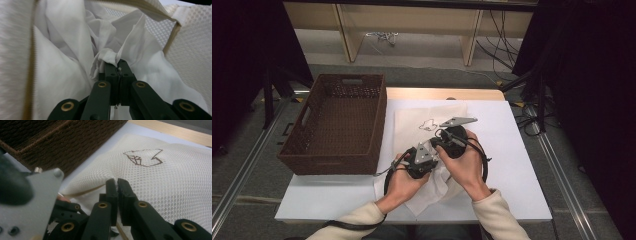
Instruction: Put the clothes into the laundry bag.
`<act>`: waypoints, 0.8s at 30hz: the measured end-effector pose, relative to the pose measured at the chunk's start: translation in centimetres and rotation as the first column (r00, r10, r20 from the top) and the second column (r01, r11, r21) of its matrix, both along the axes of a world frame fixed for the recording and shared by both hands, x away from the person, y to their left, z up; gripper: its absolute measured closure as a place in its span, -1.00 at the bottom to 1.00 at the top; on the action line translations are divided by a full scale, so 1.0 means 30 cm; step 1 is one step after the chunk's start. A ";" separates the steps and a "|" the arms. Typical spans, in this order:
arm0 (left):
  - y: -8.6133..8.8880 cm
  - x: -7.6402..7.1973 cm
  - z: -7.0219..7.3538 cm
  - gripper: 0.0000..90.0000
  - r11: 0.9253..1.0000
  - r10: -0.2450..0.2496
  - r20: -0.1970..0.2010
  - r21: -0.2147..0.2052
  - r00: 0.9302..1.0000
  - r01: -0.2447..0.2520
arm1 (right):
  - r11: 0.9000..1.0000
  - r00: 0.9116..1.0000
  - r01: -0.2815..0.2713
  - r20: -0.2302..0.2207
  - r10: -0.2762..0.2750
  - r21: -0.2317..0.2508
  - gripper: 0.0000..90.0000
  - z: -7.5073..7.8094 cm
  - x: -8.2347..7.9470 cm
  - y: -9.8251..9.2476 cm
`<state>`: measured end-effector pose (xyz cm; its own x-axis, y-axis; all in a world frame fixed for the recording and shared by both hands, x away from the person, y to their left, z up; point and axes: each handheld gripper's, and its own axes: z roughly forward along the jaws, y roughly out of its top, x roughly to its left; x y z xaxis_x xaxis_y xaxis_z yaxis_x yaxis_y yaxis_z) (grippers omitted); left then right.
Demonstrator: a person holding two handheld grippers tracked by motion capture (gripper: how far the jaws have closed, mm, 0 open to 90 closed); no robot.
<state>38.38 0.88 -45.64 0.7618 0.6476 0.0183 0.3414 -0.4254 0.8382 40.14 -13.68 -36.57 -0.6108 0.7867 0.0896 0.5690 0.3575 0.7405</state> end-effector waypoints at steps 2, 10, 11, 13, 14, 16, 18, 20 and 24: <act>0.007 0.002 0.000 0.96 1.000 0.010 0.008 0.010 1.000 -0.010 | 1.000 1.000 0.001 0.002 -0.001 0.006 0.97 -0.001 0.000 0.000; 0.016 -0.005 -0.039 0.76 0.999 0.015 0.001 0.048 1.000 -0.015 | 1.000 1.000 0.001 -0.004 -0.001 0.006 0.97 -0.007 0.003 0.004; 0.018 -0.007 -0.044 0.73 0.999 0.019 0.013 0.041 1.000 -0.019 | 1.000 1.000 0.000 -0.002 0.000 0.004 0.97 -0.008 0.003 0.004; 0.027 -0.015 -0.041 0.61 0.999 0.030 0.017 0.036 0.999 -0.030 | 1.000 1.000 0.013 -0.003 -0.013 0.002 0.97 -0.007 -0.001 0.006; 0.032 -0.021 -0.035 0.51 0.999 0.035 0.009 0.041 0.999 -0.035 | 1.000 1.000 -0.002 -0.003 0.002 0.006 0.97 -0.007 0.003 0.004; 0.045 -0.030 -0.027 0.39 0.999 0.029 0.003 0.024 1.000 -0.029 | 1.000 1.000 -0.007 -0.004 0.007 0.011 0.97 -0.006 0.002 0.003; 0.055 -0.042 -0.016 0.26 0.999 0.040 0.005 0.011 0.999 -0.040 | 1.000 1.000 -0.001 -0.013 0.001 0.016 0.97 -0.004 0.000 0.003; 0.067 -0.055 -0.005 0.17 0.999 0.034 0.007 0.000 0.999 -0.034 | 1.000 1.000 -0.001 -0.005 0.001 0.009 0.97 -0.007 0.003 0.004; 0.082 -0.092 0.017 0.00 1.000 0.007 0.013 -0.024 1.000 -0.007 | 1.000 1.000 -0.002 -0.009 0.002 0.009 0.97 -0.006 0.002 0.004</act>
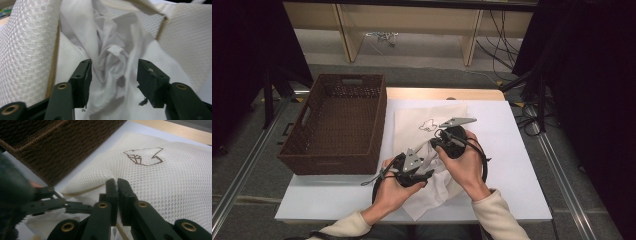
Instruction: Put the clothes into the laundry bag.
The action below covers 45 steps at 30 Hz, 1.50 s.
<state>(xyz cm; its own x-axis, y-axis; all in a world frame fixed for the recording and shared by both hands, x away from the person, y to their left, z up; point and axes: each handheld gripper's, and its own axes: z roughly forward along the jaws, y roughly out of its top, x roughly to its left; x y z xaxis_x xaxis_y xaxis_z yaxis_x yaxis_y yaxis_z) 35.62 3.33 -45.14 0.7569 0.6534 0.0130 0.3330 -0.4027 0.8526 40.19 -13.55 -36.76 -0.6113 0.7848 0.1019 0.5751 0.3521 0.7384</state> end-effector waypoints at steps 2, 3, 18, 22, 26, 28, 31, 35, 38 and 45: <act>0.002 -0.023 0.007 -0.08 1.000 -0.022 -0.001 -0.001 1.000 0.022 | 1.000 1.000 0.000 -0.001 0.000 0.000 0.97 0.000 0.000 0.000; 0.001 -0.037 0.010 -0.11 1.000 -0.026 0.000 0.006 1.000 0.026 | 1.000 1.000 0.003 -0.003 -0.003 -0.012 0.97 0.002 -0.001 -0.002; -0.030 -0.125 -0.070 -0.31 0.971 -0.164 -0.078 0.164 0.983 0.175 | 1.000 1.000 0.002 -0.004 -0.002 -0.010 0.97 0.001 0.000 -0.002; -0.040 -0.126 -0.100 -0.27 0.962 -0.169 -0.102 0.200 0.980 0.187 | 1.000 1.000 0.003 -0.006 -0.003 -0.014 0.97 0.003 -0.001 -0.002; -0.046 -0.126 -0.117 -0.20 0.957 -0.171 -0.112 0.216 0.979 0.192 | 1.000 1.000 0.002 -0.005 -0.002 -0.014 0.97 0.002 -0.001 -0.003; -0.047 -0.124 -0.122 -0.16 0.957 -0.172 -0.113 0.215 0.979 0.193 | 1.000 1.000 0.002 -0.005 -0.002 -0.013 0.97 0.002 -0.001 -0.003; -0.047 -0.125 -0.123 -0.11 0.958 -0.167 -0.124 0.214 0.978 0.191 | 1.000 1.000 0.002 -0.005 -0.002 -0.014 0.97 0.002 -0.001 -0.002; -0.044 -0.118 -0.123 0.06 0.957 -0.171 -0.133 0.212 0.976 0.197 | 1.000 1.000 0.002 -0.005 -0.003 -0.014 0.97 0.003 -0.001 -0.002; -0.041 -0.116 -0.122 0.17 0.959 -0.165 -0.142 0.207 0.976 0.192 | 1.000 1.000 0.002 -0.006 -0.002 -0.014 0.97 0.002 -0.001 -0.002; -0.040 -0.112 -0.121 0.39 0.963 -0.155 -0.159 0.195 0.975 0.185 | 1.000 1.000 -0.009 0.005 0.009 -0.018 0.97 0.002 0.001 -0.003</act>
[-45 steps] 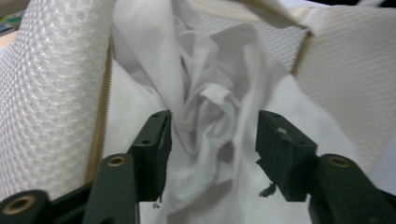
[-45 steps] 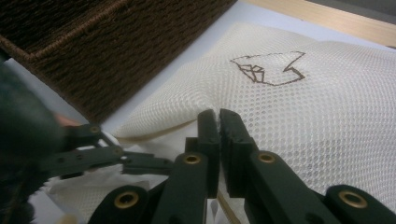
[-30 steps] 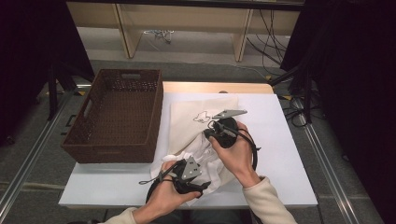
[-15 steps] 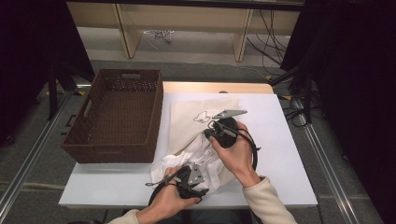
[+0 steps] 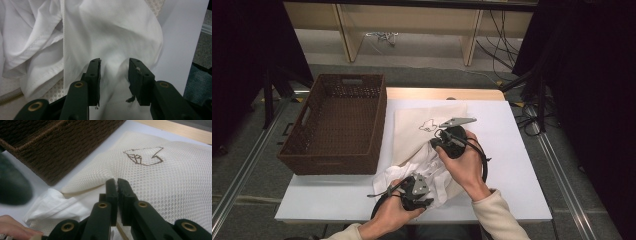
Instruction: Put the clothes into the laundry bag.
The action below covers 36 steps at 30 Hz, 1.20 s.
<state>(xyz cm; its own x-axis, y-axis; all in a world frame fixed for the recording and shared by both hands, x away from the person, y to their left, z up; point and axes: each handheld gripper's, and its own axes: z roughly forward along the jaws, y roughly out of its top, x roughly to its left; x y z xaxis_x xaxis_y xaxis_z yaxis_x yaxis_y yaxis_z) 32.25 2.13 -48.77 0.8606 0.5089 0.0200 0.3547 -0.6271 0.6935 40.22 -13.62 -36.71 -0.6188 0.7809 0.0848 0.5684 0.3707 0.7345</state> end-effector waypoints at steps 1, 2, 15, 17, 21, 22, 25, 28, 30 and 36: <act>0.000 0.000 0.000 0.40 1.000 -0.002 -0.004 -0.002 1.000 0.002 | 1.000 1.000 -0.002 0.003 0.002 -0.002 0.97 0.000 0.001 0.000; -0.001 -0.001 -0.001 0.42 1.000 0.002 -0.003 -0.005 1.000 -0.002 | 1.000 1.000 -0.002 0.003 0.002 -0.002 0.97 0.000 0.001 0.000; -0.005 -0.003 0.006 0.80 1.000 0.001 -0.014 -0.002 1.000 -0.001 | 1.000 1.000 -0.011 0.005 0.011 0.000 0.97 -0.001 0.001 0.000; -0.004 -0.004 0.007 0.85 1.000 0.002 -0.011 -0.007 1.000 -0.002 | 1.000 1.000 -0.011 0.006 0.011 0.000 0.97 -0.002 0.001 0.001; 0.002 -0.001 0.022 0.89 0.999 0.010 -0.011 -0.043 1.000 -0.011 | 1.000 1.000 -0.003 0.001 0.003 0.004 0.97 0.003 -0.003 0.002; 0.005 0.002 0.030 0.89 0.998 0.016 -0.010 -0.062 1.000 -0.017 | 1.000 1.000 -0.002 0.001 0.002 0.003 0.97 0.003 -0.003 0.002; 0.008 0.007 0.050 0.90 0.995 0.027 -0.004 -0.092 1.000 -0.027 | 1.000 1.000 0.014 -0.011 -0.013 0.017 0.97 0.001 -0.006 0.007; 0.008 0.015 0.067 0.90 0.992 0.040 0.010 -0.116 0.999 -0.039 | 1.000 1.000 -0.001 0.007 0.001 0.001 0.97 0.002 -0.003 0.003; 0.007 0.023 0.077 0.90 0.991 0.050 0.020 -0.124 0.999 -0.047 | 1.000 1.000 0.007 0.001 -0.007 0.005 0.97 0.003 -0.005 0.005; -0.003 0.064 0.109 0.90 0.984 0.089 0.058 -0.158 0.994 -0.079 | 1.000 1.000 0.009 -0.005 -0.009 0.022 0.97 0.001 -0.007 0.009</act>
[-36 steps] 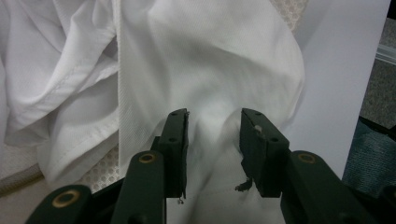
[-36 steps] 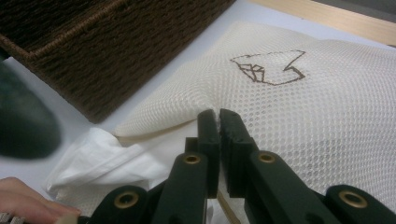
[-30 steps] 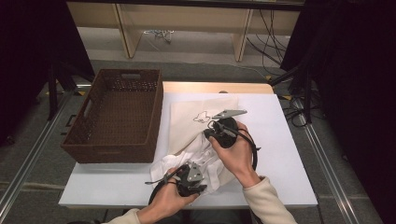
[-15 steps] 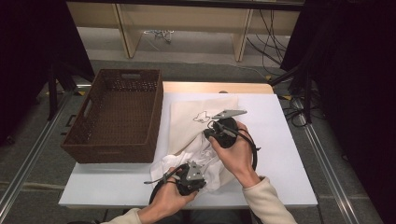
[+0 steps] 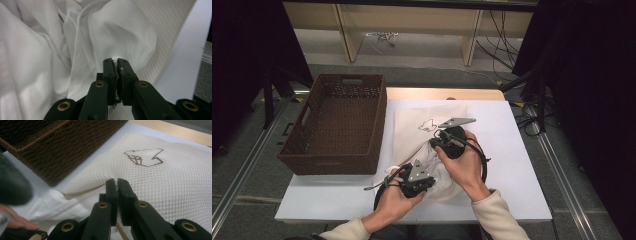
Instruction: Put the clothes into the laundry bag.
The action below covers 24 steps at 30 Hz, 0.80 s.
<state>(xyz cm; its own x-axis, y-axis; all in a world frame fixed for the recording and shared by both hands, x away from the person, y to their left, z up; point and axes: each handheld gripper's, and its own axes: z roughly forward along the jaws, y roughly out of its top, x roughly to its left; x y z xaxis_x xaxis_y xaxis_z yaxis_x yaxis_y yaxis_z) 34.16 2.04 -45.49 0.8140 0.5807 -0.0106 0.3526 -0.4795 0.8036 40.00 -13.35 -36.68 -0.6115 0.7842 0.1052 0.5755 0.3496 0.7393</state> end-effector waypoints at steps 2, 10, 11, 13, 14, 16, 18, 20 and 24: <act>-0.004 0.021 0.002 0.90 1.000 0.012 0.012 -0.001 1.000 -0.012 | 1.000 1.000 -0.001 -0.003 0.001 0.003 0.97 0.001 -0.003 0.001; -0.035 0.085 -0.011 0.89 0.998 0.061 0.043 0.008 0.997 -0.062 | 1.000 1.000 0.001 0.011 -0.001 -0.006 0.97 0.001 -0.002 0.000; -0.037 0.090 -0.012 0.89 0.998 0.064 0.041 0.018 0.997 -0.065 | 1.000 1.000 -0.004 0.002 0.004 -0.011 0.97 0.004 -0.002 -0.002; -0.040 0.101 -0.018 0.89 0.998 0.063 0.040 0.015 0.997 -0.064 | 1.000 1.000 -0.005 0.004 0.005 -0.007 0.97 0.003 -0.001 -0.003; -0.043 0.103 -0.021 0.89 0.997 0.080 0.046 0.010 0.996 -0.080 | 1.000 1.000 0.001 0.003 -0.001 -0.007 0.97 0.004 -0.003 -0.002; -0.053 0.113 -0.031 0.89 0.994 0.108 0.049 -0.026 0.993 -0.107 | 1.000 1.000 0.002 0.002 -0.002 -0.007 0.97 0.004 -0.003 -0.002; -0.058 0.121 -0.036 0.89 0.993 0.120 0.052 -0.026 0.991 -0.118 | 1.000 1.000 -0.006 0.006 0.006 -0.011 0.97 0.004 0.000 -0.004; -0.067 0.129 -0.043 0.88 0.991 0.131 0.062 -0.026 0.989 -0.129 | 1.000 1.000 -0.007 0.008 0.007 -0.013 0.97 0.003 0.000 -0.004; -0.073 0.151 -0.060 0.81 0.993 0.109 0.067 0.031 0.992 -0.111 | 1.000 1.000 -0.001 0.006 0.001 -0.009 0.97 0.001 0.002 -0.004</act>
